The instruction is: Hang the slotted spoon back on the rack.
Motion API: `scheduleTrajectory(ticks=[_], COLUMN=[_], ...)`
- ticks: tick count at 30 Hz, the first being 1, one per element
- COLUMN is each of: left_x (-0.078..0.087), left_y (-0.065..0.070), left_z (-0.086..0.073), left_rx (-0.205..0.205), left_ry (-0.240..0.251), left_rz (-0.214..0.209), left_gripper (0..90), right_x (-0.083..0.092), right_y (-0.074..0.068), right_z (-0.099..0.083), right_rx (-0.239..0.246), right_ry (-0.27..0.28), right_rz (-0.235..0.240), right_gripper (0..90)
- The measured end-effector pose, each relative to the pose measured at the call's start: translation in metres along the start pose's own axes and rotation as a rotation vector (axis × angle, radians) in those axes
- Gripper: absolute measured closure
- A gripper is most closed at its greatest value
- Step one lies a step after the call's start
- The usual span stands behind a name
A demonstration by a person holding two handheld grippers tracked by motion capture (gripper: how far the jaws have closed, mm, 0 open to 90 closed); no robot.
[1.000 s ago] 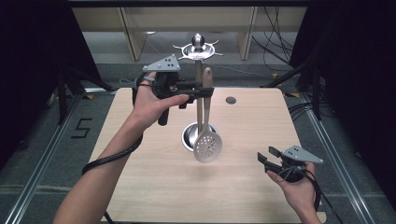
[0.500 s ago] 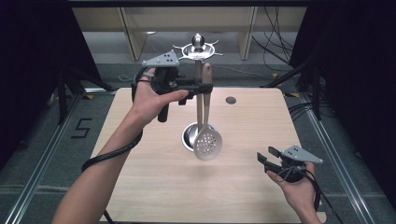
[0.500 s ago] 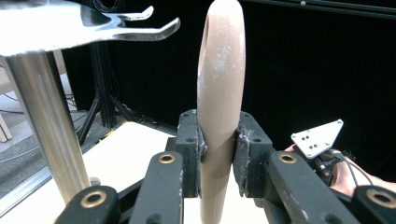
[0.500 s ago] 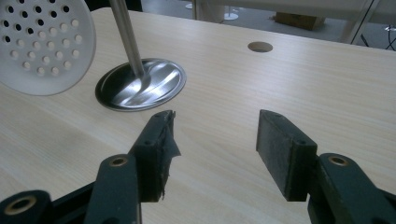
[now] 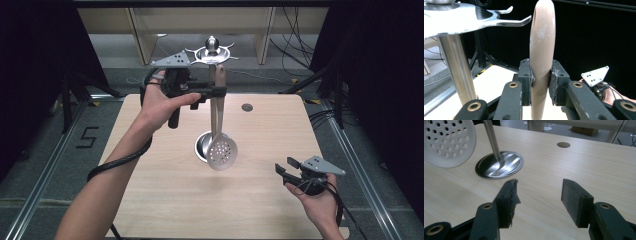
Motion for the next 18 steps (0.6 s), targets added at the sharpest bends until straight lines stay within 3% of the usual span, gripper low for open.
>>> scheduleTrajectory(ticks=[18], left_x=[0.0023], left_y=[-0.0031], left_z=[0.0005], left_rx=[0.022], left_ry=[0.009], left_rz=[-0.006], left_gripper=[73.4], right_x=[-0.0016], right_y=[-0.0008], right_z=[0.0002], right_rx=[-0.004], right_ry=[0.016], right_rz=[0.01], right_gripper=[47.0])
Point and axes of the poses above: each handheld gripper's, and its own axes: x roughly backward along the jaws, z roughly out of its top, y roughly to its right, the point moved 5 cm from there along -x, roughly forward along the jaws, and after that the axes turned 7 degrees about y, right-handed, at the moved point
